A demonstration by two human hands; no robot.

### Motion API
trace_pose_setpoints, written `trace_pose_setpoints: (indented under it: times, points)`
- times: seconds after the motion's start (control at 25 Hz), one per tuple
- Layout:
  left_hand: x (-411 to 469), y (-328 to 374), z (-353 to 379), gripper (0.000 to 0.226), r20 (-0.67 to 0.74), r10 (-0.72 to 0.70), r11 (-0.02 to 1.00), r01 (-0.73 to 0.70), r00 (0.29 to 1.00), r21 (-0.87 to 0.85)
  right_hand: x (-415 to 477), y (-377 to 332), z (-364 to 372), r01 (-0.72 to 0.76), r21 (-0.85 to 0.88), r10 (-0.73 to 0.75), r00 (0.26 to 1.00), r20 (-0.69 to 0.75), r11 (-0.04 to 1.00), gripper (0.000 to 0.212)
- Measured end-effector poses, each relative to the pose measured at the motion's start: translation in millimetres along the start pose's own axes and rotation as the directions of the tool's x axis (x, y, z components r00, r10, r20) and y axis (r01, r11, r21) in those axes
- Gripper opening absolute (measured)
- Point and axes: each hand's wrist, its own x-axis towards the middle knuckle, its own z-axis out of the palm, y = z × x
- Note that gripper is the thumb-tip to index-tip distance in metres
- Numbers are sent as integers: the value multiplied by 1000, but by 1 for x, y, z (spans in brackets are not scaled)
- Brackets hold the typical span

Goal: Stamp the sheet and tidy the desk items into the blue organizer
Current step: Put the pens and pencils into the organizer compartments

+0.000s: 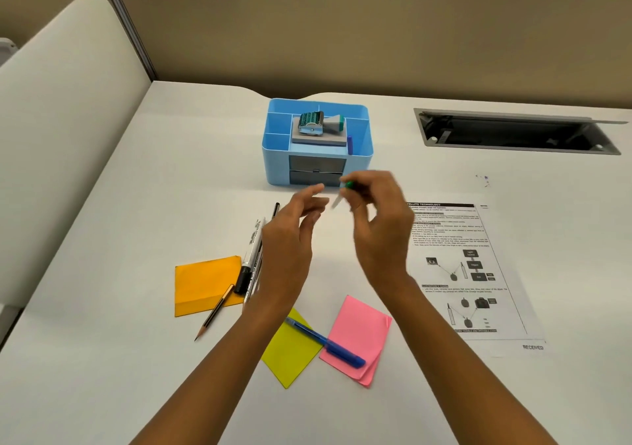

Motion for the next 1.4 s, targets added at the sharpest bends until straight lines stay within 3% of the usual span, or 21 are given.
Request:
trace_pose_setpoints:
  times: [0.16,0.24,0.32,0.48,0.64,0.8,1.04,1.4]
  points:
    - [-17,-19,1,23,59,-128,984,119,990,130,43,7,-13,3,2,-2,916,-400,1000,13]
    - [-26,-27,-2,20,63,-183,968,169,981,183,63,22,-8,-17,-55,-11,886,-464,998,13]
    - [-31,-30,-6,19,63,-221,957,204,973,207,75,40,1,-33,-107,-14,912,-409,994,14]
    - [-38,-37,-17,18,81,-226,958,207,971,198,80,71,23,-56,-148,34,989,-146,987,11]
    - [-42,-37,-31,16,53,-241,962,231,969,147,74,86,36,-88,-189,97,995,37,978,16]
    - [-47,-41,-43,12,2,-234,949,228,972,218,67,86,38,-137,-195,152,986,65,971,23]
    - [-63,-52,-79,5,-35,-276,913,274,960,304,20,40,24,-181,-79,175,981,-84,980,21]
    - [-106,-82,-113,13,-14,-465,804,429,885,412,-107,-27,29,-337,20,323,916,239,941,16]
